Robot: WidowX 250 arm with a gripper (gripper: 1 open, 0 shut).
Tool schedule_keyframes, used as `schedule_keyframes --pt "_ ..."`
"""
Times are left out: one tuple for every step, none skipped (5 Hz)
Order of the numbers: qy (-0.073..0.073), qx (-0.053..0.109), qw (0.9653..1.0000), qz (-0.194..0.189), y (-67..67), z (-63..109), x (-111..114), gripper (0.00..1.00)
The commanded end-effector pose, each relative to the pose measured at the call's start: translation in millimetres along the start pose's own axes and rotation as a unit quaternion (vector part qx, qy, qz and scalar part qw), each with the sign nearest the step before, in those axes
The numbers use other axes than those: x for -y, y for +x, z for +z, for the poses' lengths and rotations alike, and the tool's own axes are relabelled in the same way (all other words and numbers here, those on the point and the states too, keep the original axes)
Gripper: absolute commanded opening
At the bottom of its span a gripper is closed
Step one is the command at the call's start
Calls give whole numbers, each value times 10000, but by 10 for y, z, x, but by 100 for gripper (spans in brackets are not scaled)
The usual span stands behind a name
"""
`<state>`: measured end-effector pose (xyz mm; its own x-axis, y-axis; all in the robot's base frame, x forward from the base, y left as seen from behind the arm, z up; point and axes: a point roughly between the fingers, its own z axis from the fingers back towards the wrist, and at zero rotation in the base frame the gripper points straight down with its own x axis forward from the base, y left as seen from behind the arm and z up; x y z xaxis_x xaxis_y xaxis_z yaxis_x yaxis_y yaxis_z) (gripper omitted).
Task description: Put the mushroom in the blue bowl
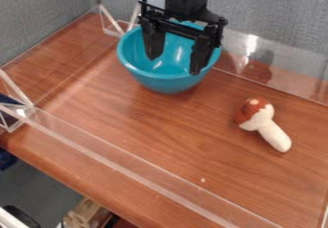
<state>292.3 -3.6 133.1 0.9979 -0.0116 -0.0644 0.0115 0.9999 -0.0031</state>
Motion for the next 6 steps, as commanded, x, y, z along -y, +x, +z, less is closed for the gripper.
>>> schedule_keyframes --pt "-16 -33 10000 63 24 -69 45 100" --pt "-84 1 9997 214 60 -137 172 100" --pt "-174 92 9982 574 130 -216 388 100" --pt "-288 217 9950 934 238 -328 619 100" --pt "-359 341 9919 1169 285 -432 812 100" --pt "-465 446 9870 1473 342 -571 949 100"
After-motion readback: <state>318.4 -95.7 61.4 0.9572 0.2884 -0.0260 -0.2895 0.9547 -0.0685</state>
